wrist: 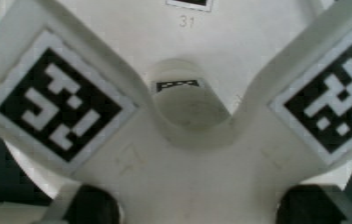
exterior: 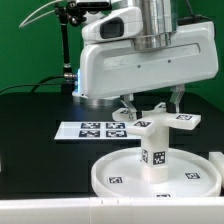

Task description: Assemble round table

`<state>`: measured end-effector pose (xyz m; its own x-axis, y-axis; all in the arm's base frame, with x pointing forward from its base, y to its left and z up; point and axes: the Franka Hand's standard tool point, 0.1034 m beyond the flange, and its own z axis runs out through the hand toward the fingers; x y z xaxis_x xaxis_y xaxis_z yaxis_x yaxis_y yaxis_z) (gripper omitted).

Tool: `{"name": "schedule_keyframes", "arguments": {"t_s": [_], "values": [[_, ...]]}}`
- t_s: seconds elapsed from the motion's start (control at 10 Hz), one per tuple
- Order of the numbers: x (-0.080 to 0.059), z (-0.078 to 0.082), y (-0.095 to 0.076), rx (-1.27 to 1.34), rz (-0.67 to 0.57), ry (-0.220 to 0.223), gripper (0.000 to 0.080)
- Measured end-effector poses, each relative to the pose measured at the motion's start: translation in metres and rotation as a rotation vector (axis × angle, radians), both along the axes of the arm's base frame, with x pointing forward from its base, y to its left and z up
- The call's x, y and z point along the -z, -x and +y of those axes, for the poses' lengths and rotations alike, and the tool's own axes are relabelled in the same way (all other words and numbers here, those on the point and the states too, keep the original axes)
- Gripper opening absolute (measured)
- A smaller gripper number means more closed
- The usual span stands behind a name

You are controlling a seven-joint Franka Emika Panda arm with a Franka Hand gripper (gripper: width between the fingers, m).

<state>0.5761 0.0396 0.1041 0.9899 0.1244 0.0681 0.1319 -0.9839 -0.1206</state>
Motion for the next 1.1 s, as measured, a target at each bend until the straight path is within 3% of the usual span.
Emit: {"name": "schedule_keyframes", "arguments": {"t_s": [1.1], "values": [[0.0000, 0.0020, 0.0008, 0.829, 0.080, -0.050, 0.0439]]}}
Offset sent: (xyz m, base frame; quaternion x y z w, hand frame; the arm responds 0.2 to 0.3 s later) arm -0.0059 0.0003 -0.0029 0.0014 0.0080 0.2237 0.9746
